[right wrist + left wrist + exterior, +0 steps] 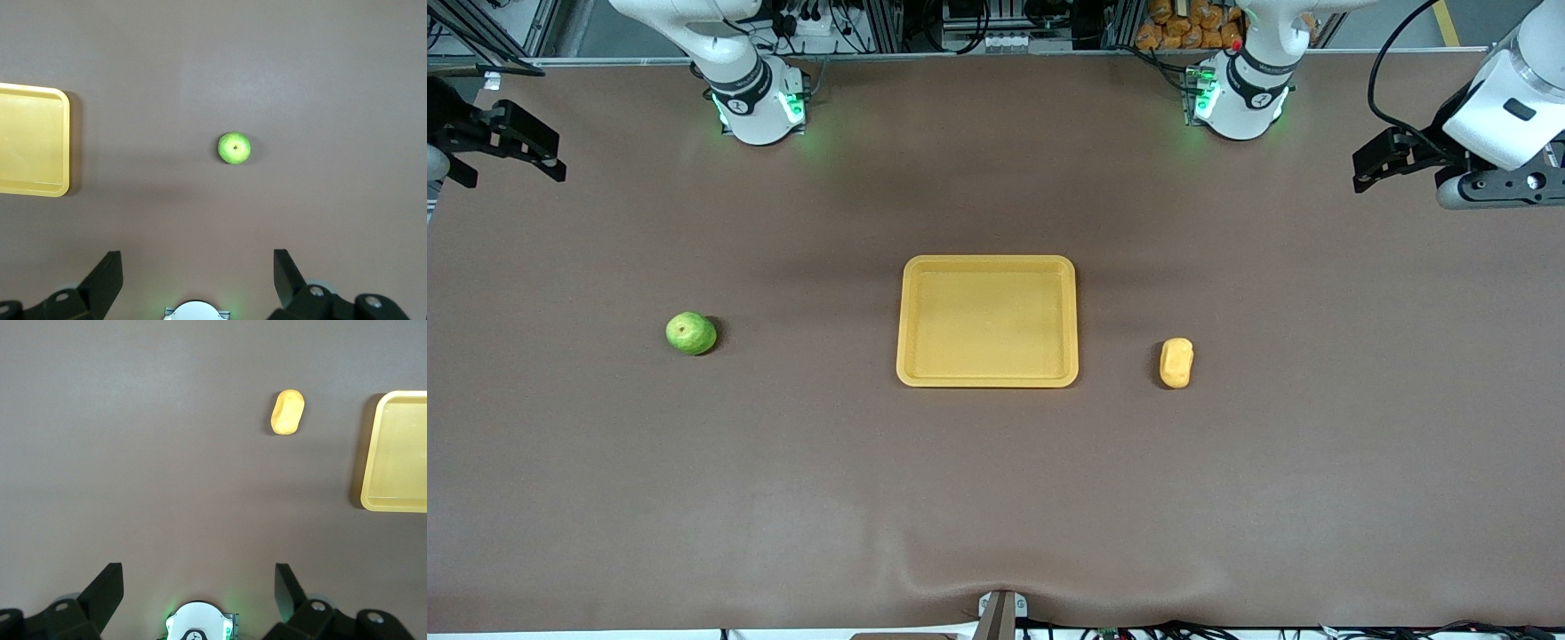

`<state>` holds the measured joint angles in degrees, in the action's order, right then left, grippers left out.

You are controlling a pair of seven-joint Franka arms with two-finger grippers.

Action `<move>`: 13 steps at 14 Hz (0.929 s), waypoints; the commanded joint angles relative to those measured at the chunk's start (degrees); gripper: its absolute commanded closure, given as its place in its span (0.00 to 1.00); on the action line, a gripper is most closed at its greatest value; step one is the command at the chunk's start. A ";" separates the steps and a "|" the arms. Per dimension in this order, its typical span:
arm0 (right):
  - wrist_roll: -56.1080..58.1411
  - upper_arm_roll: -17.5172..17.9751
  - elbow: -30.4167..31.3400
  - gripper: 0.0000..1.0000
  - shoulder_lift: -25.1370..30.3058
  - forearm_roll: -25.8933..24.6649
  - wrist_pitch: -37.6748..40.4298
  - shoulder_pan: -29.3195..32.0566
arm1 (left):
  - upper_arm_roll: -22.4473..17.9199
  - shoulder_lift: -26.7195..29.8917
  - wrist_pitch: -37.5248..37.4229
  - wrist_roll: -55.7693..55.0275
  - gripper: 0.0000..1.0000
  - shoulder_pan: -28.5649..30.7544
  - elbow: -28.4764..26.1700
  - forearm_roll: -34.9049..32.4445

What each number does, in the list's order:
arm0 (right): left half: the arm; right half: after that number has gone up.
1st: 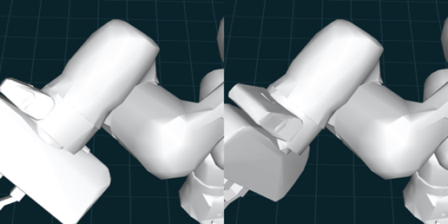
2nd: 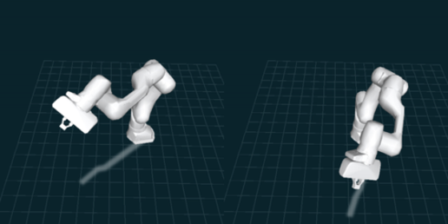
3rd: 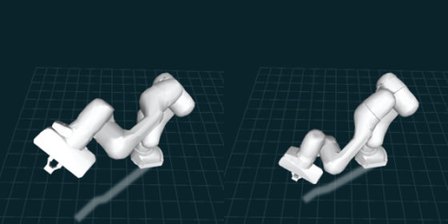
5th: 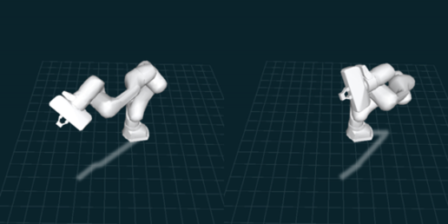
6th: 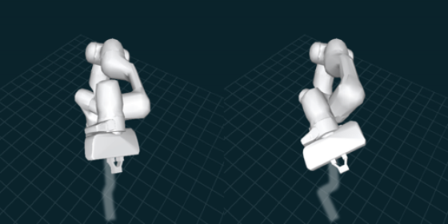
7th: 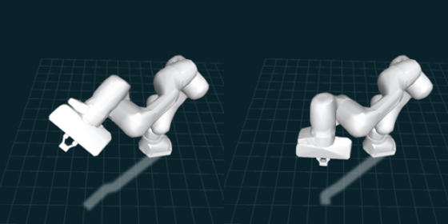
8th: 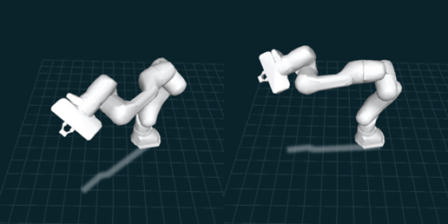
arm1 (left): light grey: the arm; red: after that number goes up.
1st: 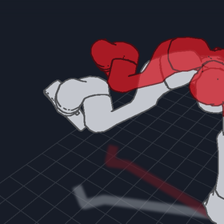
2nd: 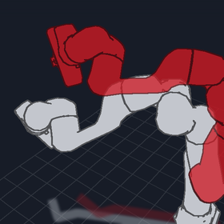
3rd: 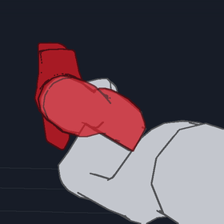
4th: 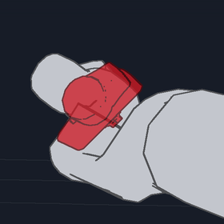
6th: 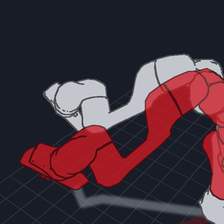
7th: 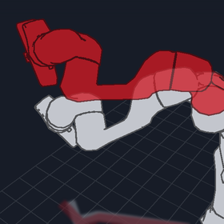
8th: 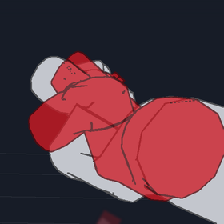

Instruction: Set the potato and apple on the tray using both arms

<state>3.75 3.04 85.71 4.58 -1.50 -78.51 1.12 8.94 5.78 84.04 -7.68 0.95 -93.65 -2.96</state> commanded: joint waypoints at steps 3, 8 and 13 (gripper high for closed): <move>0.56 0.47 1.04 0.00 1.04 0.62 -0.06 1.07 | -0.06 -0.60 -0.63 1.18 0.00 0.54 1.45 1.03; 0.56 0.47 0.95 0.00 0.87 0.62 0.03 1.51 | -0.24 -0.86 -0.63 1.18 0.00 0.98 1.19 1.55; 1.17 0.47 0.86 0.00 -0.27 0.45 -0.06 2.39 | -0.24 -1.21 -0.55 1.09 0.00 1.07 0.31 2.00</move>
<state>3.82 3.03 86.18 4.47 -1.50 -78.47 2.04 8.79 4.69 84.04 -7.68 1.60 -93.65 -2.32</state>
